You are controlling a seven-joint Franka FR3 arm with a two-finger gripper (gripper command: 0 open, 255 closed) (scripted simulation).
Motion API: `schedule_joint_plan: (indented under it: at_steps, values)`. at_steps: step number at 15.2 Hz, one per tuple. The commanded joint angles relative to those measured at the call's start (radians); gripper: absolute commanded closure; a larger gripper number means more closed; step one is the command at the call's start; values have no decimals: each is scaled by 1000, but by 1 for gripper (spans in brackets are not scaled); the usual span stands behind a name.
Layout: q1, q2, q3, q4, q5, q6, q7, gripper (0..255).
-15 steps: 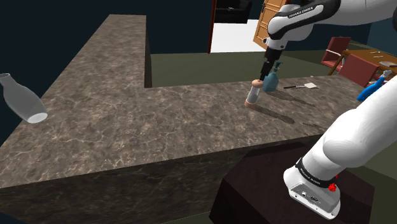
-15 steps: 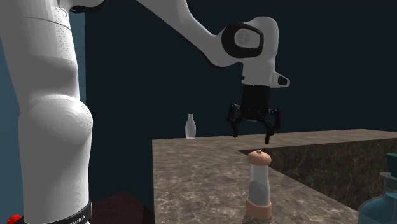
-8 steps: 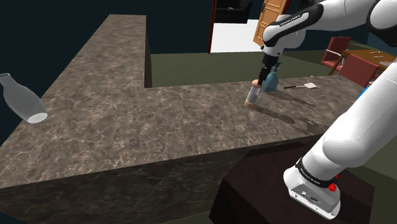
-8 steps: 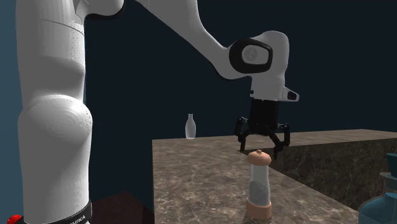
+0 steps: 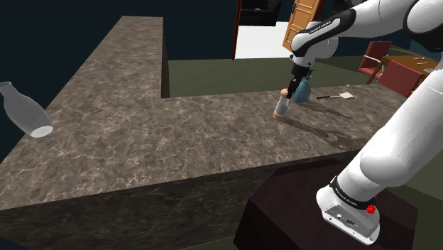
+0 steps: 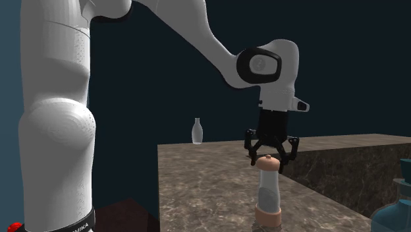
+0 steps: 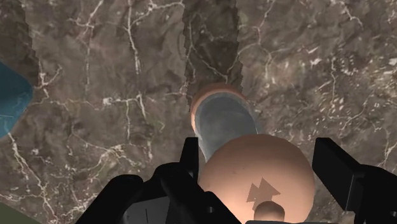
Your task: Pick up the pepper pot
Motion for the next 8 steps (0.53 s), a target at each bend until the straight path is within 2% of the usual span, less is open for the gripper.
schedule_joint_plan:
  at_steps: [1, 6, 8]
  values:
    - [0, 1, 0, -1, 0, 1, 0, 255]
    - [0, 1, 0, -1, 0, 1, 0, 255]
    - [1, -15, 0, 11, -11, -25, 9, 255]
